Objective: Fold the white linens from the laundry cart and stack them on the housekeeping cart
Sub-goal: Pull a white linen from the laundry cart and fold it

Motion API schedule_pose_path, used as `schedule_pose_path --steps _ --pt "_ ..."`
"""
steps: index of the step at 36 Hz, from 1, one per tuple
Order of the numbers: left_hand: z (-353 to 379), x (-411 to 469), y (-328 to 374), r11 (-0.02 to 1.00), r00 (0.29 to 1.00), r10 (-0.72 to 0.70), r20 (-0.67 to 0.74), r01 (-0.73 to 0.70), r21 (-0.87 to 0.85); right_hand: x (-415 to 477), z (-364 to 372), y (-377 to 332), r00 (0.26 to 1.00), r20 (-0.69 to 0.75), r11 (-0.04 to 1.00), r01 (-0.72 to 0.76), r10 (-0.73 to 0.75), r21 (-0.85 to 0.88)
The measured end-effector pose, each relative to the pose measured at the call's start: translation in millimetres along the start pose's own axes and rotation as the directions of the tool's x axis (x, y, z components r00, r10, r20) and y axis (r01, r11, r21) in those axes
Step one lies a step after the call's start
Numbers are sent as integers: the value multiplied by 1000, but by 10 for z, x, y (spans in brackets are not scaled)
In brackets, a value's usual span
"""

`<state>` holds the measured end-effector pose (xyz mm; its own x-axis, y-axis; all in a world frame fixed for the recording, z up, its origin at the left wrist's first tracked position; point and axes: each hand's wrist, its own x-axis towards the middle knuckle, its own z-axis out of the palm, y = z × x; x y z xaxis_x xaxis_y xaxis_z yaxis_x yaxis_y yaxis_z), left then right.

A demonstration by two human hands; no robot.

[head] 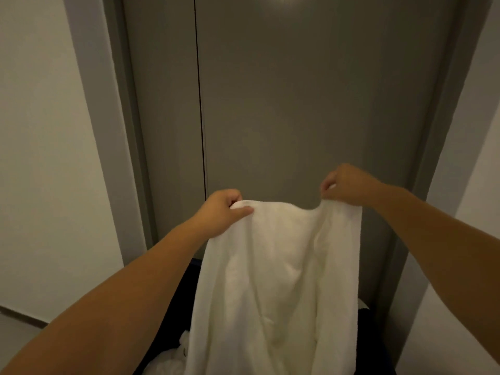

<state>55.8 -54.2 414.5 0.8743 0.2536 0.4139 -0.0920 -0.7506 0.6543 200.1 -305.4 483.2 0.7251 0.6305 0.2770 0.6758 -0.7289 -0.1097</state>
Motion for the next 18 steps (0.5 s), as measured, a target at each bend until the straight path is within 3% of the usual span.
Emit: schedule_pose_path --steps 5,11,14,18 --pt "38 101 218 993 991 113 76 -115 21 -85 354 -396 971 143 960 157 -193 232" --pt "152 44 212 991 981 133 138 -131 -28 -82 623 -652 944 160 862 182 -288 474" --pt "113 -8 208 991 973 136 187 -133 -29 -67 713 -732 916 208 816 182 -344 549" --pt "-12 -90 145 992 976 123 181 -124 -9 -10 754 -809 928 202 825 160 -313 543"
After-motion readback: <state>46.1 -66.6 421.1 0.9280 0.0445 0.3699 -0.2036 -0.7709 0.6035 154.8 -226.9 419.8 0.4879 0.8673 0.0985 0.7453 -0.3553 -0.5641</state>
